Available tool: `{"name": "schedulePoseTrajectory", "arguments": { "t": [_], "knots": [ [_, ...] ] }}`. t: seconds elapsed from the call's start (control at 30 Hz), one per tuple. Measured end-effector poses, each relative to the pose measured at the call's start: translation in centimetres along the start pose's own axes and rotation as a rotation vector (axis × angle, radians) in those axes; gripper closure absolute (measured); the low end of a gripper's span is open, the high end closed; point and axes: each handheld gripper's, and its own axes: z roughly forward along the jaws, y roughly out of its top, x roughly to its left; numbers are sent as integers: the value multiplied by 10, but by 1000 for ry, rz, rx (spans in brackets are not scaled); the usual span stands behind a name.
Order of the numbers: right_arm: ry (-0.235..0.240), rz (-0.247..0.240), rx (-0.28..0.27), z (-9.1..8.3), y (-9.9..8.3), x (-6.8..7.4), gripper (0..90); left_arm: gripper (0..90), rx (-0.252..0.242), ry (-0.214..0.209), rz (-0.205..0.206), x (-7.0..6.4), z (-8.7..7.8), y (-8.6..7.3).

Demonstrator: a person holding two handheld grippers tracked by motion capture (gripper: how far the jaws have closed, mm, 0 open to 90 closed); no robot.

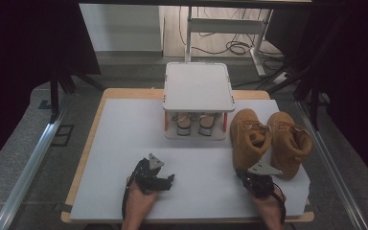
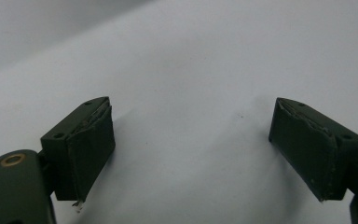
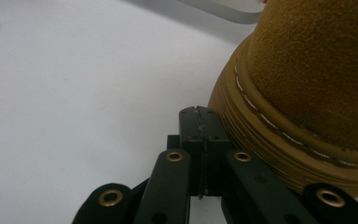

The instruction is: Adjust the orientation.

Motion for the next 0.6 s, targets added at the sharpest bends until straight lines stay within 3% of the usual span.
{"name": "schedulePoseTrajectory", "arguments": {
  "t": [0.6],
  "knots": [
    [-11, 14, 4, -14, -11, -15, 900, 139, 0, 0, 1, 0, 0, 0]
  ]
}}
